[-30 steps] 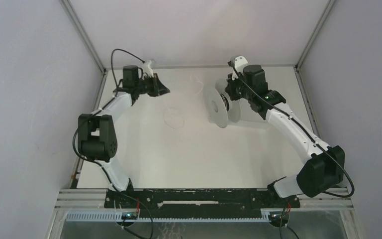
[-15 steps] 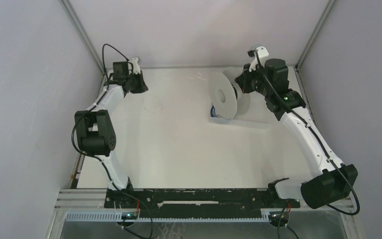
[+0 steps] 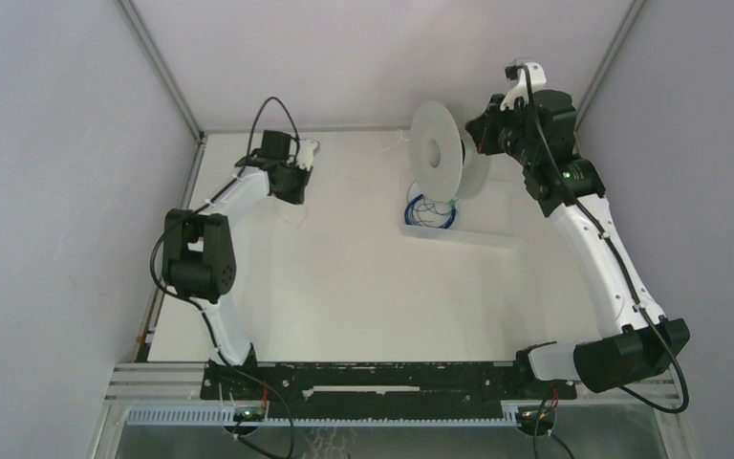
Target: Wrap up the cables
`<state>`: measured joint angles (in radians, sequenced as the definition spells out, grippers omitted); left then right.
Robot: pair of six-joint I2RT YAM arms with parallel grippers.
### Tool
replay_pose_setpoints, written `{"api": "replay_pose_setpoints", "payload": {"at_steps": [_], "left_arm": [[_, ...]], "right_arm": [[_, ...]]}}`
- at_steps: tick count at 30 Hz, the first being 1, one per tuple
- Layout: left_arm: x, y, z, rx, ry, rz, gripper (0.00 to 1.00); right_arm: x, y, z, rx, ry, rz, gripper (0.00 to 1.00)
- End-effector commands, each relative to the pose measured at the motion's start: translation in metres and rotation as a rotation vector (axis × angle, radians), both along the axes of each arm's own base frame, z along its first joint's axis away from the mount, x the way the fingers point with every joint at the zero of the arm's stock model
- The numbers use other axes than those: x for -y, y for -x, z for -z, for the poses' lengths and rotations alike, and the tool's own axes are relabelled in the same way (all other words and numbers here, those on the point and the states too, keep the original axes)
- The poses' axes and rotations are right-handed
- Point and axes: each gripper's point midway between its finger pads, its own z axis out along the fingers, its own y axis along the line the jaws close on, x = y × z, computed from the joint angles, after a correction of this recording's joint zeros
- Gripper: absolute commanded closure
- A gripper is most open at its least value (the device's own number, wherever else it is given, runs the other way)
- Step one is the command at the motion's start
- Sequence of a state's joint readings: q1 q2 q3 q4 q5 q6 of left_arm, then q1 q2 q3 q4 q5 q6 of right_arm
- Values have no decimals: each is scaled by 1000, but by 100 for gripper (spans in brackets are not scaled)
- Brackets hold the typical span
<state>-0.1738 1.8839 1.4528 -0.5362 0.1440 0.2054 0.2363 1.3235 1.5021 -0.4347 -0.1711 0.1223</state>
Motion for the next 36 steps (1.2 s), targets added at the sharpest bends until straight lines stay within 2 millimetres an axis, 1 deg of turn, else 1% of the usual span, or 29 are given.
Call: {"api": "replay_pose_setpoints", "payload": {"at_steps": [1,4,8,13,17,19,22,25,30,36], "left_arm": [[-4,31,-3,-8,-182,127,100],[-6,46,6,-29,-256,169,100],[1,65,13,-40,-296,247,100],[20,94,20,-58,-357,424,100],[37,125,26,-86,-393,584,100],[47,138,25,-86,-413,661,100],[58,151,17,-75,-424,726,100],[73,161,4,-54,-406,780,100],[103,181,-25,-8,-341,890,100],[130,209,-57,45,-264,1023,100]], "right_arm": [[28,-21,-46,94,-72,175,100],[47,-34,-50,86,-86,260,100],[72,-48,-53,84,-81,379,100],[94,-62,-51,86,-61,502,100],[105,-71,-51,106,-53,572,100],[109,-78,-48,108,-50,596,100],[111,-88,-42,99,-45,621,100],[111,-97,-34,89,-27,639,100],[102,-110,-19,71,7,642,100],[87,-121,-2,57,56,630,100]]}}
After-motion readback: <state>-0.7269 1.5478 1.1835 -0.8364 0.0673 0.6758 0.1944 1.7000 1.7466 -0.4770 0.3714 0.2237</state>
